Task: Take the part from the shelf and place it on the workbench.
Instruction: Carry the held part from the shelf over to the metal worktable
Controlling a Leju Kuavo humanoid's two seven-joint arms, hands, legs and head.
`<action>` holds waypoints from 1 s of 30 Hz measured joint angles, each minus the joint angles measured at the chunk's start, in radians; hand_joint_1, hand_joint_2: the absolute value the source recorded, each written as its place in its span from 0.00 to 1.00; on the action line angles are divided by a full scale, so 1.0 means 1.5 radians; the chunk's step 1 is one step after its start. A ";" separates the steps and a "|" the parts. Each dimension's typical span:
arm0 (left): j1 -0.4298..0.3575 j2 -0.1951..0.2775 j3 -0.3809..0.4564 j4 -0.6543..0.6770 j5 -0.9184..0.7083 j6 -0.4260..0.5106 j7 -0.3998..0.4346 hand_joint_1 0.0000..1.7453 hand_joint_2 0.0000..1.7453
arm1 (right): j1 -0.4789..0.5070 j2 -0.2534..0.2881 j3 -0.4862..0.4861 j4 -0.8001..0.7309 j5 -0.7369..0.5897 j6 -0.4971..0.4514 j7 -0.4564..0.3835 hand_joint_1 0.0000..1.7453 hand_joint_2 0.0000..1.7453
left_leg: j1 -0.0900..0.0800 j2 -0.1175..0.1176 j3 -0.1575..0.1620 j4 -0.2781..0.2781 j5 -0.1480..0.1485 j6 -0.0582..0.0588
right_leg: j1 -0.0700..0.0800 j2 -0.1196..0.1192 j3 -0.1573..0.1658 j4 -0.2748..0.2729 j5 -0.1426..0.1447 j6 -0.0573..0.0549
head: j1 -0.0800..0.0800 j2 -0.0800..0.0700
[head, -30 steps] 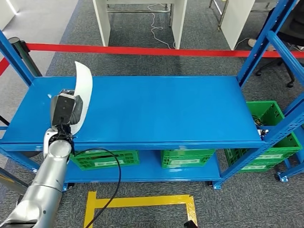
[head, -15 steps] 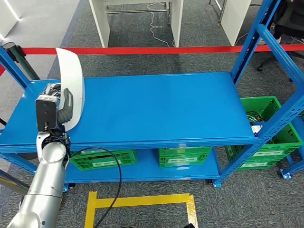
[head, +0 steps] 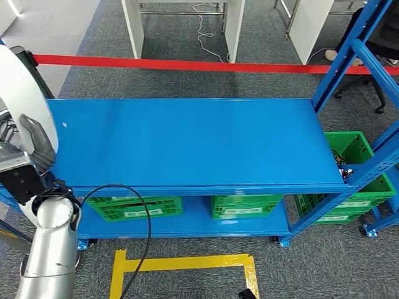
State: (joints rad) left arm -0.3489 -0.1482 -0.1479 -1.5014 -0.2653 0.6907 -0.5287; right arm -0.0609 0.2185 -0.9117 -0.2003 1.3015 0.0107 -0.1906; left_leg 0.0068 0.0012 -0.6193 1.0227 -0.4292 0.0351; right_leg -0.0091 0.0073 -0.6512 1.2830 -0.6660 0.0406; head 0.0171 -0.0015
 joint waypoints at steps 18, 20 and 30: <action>0.014 -0.020 0.028 -0.041 -0.036 0.005 -0.021 1.00 1.00 | 0.001 0.004 0.002 0.002 0.008 0.003 0.007 0.00 1.00 | 0.001 -0.002 -0.064 0.193 -0.111 -0.036 | 0.001 -0.004 0.049 -0.184 0.131 -0.035 | -0.005 0.000; 0.016 -0.021 0.031 -0.041 -0.038 0.005 -0.022 1.00 1.00 | -0.001 0.004 0.002 0.002 0.008 0.003 0.008 0.00 1.00 | 0.001 -0.002 -0.018 0.146 -0.092 -0.034 | 0.001 -0.004 0.037 -0.183 0.140 -0.033 | -0.005 0.000; 0.020 -0.032 0.047 -0.049 -0.041 0.005 -0.033 1.00 1.00 | -0.007 0.004 0.002 0.002 0.008 0.002 0.009 0.00 1.00 | 0.000 0.002 0.051 -0.014 -0.031 0.002 | 0.004 -0.002 -0.009 -0.117 0.097 -0.001 | -0.001 0.000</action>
State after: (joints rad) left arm -0.3190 -0.1961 -0.0780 -1.5752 -0.3263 0.6985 -0.5784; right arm -0.0717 0.2239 -0.9091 -0.1975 1.3130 0.0139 -0.1770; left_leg 0.0070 0.0050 -0.5432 1.0013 -0.4754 0.0384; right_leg -0.0033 0.0039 -0.6649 1.1070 -0.5208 0.0394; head 0.0159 -0.0015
